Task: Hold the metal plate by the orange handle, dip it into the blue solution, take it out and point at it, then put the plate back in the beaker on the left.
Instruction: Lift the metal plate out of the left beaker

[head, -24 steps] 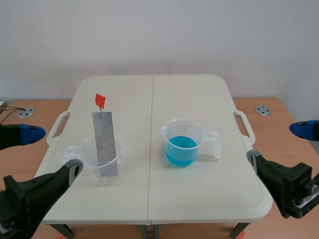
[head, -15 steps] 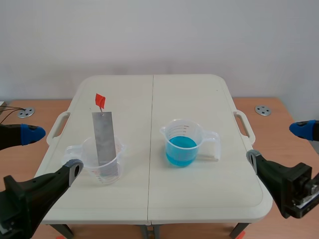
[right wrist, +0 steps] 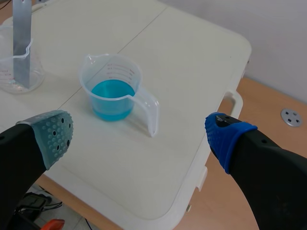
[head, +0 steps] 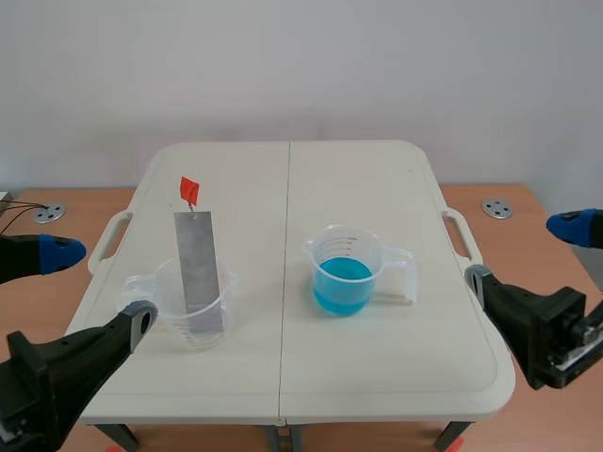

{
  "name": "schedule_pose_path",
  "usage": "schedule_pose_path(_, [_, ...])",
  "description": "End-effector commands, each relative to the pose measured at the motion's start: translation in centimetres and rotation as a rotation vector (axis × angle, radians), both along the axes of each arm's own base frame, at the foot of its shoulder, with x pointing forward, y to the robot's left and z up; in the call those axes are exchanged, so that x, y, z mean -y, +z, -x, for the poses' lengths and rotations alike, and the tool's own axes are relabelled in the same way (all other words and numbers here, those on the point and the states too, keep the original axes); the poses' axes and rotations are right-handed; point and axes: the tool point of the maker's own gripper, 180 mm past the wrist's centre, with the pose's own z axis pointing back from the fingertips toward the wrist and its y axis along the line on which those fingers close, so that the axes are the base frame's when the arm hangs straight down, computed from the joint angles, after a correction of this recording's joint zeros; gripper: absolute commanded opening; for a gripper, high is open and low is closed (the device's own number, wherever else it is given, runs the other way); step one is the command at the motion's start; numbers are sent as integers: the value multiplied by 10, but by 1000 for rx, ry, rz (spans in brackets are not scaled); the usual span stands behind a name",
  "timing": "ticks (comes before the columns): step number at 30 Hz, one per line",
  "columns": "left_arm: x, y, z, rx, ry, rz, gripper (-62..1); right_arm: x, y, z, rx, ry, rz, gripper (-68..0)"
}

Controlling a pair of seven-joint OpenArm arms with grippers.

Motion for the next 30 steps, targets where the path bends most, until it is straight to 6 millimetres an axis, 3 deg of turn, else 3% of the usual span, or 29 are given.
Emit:
schedule_pose_path(1, [3,6,-1,18,-1,23,-39,-10,13,-8,43,32,-15,-113])
schedule_pose_path(7, [2,8,-3,29,4,24,-59,-34,20,-23,62,86,-26,-113])
schedule_pose_path(9, [-1,9,-5,36,11,18,-158,-42,24,-29,74,107,-28,-113])
schedule_pose_path(13, [-16,17,-7,74,43,4,-433,-60,33,-43,93,151,-19,-113])
schedule_pose_path(19, [-46,26,2,111,103,-32,-567,-85,39,-65,117,195,-38,-113])
schedule_pose_path(30, [-94,24,37,79,188,-163,-578,-131,19,-103,81,261,-83,-114])
